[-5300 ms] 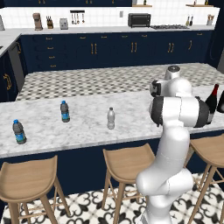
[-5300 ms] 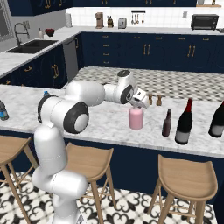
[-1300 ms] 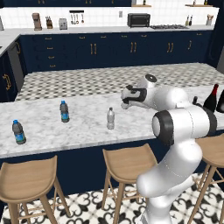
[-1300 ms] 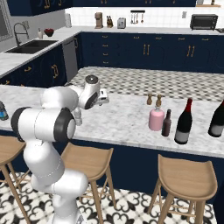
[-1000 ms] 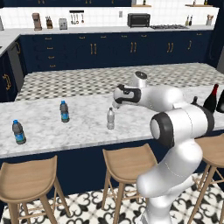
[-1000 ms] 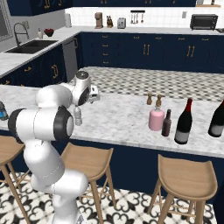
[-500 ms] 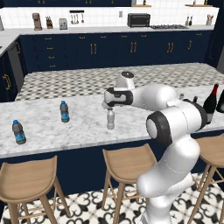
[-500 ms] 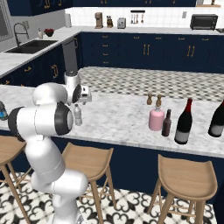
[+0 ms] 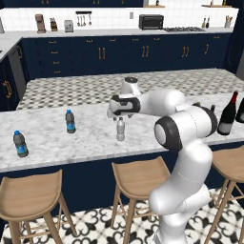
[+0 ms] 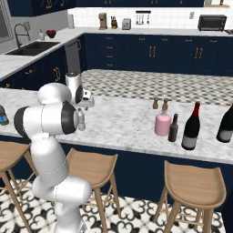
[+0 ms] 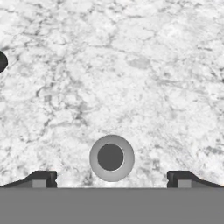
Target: Move the plastic bottles in the middle to the plastics group, and the glass bottles in the middle to the glass group.
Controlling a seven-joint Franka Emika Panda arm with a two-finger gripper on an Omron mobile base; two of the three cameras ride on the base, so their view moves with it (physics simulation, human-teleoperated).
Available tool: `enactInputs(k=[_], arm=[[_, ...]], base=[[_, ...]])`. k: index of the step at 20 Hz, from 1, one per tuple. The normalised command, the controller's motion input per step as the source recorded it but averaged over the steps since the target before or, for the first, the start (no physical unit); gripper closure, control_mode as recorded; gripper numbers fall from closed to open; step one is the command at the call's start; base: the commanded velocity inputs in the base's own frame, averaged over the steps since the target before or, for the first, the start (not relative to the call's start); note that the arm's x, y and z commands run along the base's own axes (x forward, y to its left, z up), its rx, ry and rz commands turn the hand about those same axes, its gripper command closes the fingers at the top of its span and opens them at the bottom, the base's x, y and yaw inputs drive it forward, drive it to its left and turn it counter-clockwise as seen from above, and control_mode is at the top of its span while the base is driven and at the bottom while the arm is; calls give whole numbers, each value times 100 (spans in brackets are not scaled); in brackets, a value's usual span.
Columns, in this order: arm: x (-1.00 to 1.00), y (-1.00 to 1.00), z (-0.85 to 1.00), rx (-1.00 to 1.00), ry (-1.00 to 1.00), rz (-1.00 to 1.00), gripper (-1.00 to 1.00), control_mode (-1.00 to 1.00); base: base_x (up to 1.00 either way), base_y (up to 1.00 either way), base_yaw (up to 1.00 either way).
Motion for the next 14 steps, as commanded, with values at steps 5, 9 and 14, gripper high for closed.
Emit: enactInputs(k=[5, 9, 14], arm=[[11, 2, -22, 0, 6, -2, -100, -100], [-4, 0, -17, 0, 10, 0, -100, -100], [-1, 0, -18, 0, 3, 0, -100, -100]], base=[[0, 0, 0], [0, 0, 0], [0, 0, 0]])
